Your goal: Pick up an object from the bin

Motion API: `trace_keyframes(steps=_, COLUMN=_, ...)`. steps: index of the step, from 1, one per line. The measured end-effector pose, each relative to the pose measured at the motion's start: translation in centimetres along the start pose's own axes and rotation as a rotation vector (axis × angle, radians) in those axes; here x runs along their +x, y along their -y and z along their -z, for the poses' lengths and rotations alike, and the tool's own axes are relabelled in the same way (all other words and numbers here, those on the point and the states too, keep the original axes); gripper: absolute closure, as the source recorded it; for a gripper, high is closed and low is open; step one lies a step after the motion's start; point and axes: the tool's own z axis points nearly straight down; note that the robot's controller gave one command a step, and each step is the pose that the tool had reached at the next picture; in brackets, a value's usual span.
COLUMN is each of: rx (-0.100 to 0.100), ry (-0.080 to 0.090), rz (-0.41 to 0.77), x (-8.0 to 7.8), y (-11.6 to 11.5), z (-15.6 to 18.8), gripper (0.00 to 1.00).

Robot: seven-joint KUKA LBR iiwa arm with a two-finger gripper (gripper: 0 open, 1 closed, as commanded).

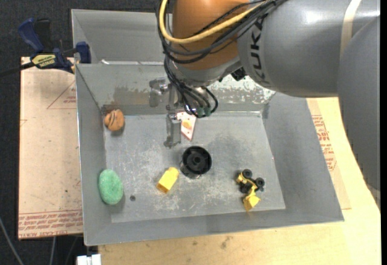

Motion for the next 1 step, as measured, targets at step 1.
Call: trace_keyframes(steps=1, rx=0.0, ry=0.009, rz=-0.075, x=-1.12, y=0.66, z=3.8, gripper=0.0)
